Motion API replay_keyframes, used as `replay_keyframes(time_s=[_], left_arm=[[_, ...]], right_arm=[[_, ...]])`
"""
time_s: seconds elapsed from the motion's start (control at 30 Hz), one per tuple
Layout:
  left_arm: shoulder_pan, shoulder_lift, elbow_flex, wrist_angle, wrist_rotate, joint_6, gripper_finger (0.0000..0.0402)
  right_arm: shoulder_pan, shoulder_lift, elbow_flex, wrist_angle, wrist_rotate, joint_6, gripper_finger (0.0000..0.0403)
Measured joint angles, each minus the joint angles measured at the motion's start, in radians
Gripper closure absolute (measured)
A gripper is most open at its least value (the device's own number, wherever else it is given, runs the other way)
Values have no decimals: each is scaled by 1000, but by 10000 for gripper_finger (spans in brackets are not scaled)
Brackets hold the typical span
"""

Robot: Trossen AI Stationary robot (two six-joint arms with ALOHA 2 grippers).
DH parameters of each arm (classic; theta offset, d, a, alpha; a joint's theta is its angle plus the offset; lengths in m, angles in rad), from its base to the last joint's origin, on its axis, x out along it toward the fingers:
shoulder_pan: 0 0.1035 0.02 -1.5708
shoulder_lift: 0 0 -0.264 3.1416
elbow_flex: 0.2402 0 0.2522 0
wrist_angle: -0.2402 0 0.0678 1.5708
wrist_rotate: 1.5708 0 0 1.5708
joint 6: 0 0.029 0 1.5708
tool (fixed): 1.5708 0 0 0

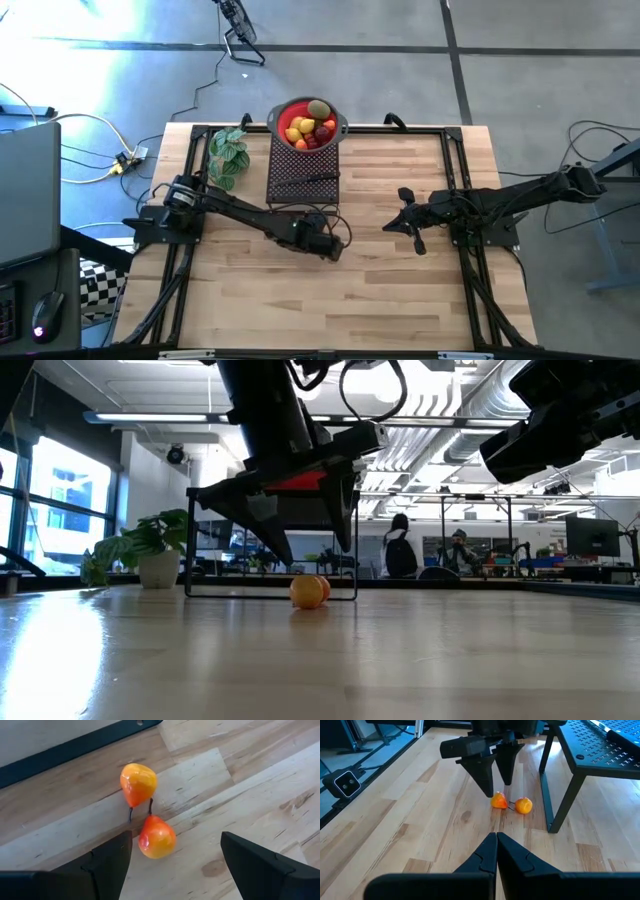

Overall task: Pick & Place Fruit
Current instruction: Put the pear into the red strainer bowl

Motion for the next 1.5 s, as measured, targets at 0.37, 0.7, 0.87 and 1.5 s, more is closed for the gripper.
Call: replay_keyframes(time_s=[0.37, 0.7, 0.87, 1.5], left_arm=[[0, 0, 0, 0, 0, 0, 103], [0, 0, 0, 0, 0, -1, 103], [0, 0, 0, 0, 2, -1, 103], [0, -1, -1, -21, 28, -53, 103]], right_arm=[[0, 0, 0, 0, 0, 0, 400], [0, 0, 0, -4, -1, 13, 400], [0, -7, 0, -41, -4, 34, 400], [0, -350, 0, -271, 0, 5, 400]])
